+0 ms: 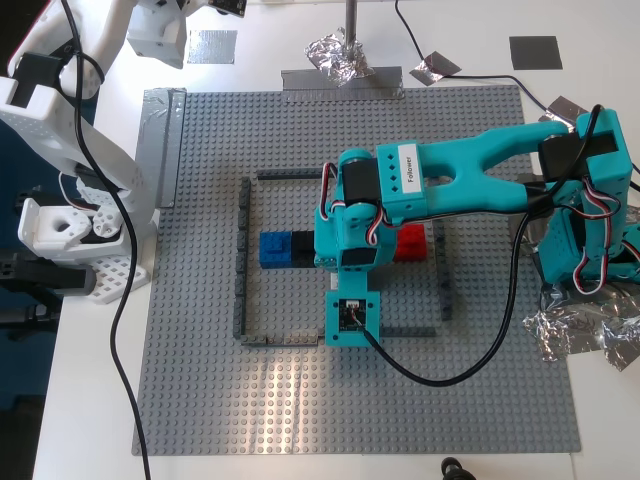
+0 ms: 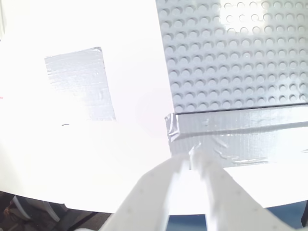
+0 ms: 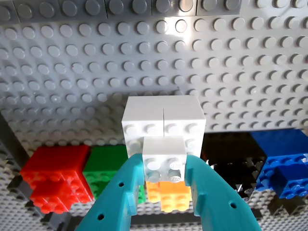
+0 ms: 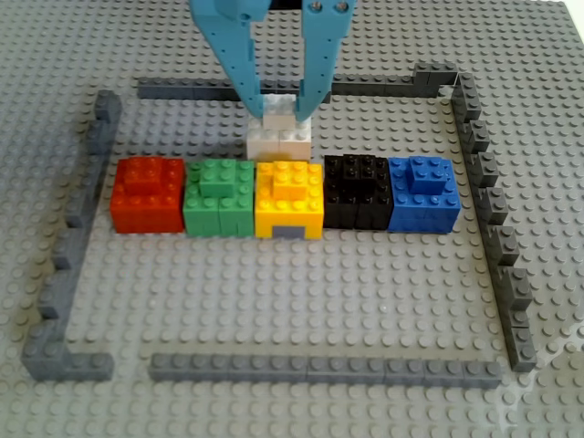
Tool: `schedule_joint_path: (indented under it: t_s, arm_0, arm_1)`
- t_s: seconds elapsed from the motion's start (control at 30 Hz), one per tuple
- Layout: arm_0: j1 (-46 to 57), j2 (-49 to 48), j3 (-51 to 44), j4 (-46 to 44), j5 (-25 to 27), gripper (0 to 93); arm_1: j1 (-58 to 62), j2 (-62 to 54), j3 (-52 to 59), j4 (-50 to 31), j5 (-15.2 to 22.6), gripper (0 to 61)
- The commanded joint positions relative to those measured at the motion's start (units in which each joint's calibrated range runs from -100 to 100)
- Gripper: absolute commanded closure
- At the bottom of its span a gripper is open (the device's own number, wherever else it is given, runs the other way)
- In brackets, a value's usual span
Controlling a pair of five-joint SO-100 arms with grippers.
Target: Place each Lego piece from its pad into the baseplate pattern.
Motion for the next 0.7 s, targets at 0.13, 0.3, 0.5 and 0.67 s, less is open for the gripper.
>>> schedule_joint_path:
  t_s: [0.13, 0.3, 0.5, 0.67]
  arm_0:
    - [0.9, 3.5, -7.1, 0.1, -1.6, 92.7]
    - [1.8, 4.0, -7.4, -0.1, -1.2, 92.7]
    - [1.6, 4.1, -7.3, -0.3, -1.1, 92.7]
    - [1.4, 4.1, -7.3, -0.1, -1.1, 92.7]
  arm_1:
    - [-0.7, -2.5, -0.2, -0.5, 0.0, 61.2]
    - [-0.7, -2.5, -0.3, -0.5, -0.1, 61.2]
    - [-0.5, -2.7, -0.3, -0.4, -0.1, 61.2]
    - [-0.5, -2.8, -0.3, -0.4, -0.1, 61.2]
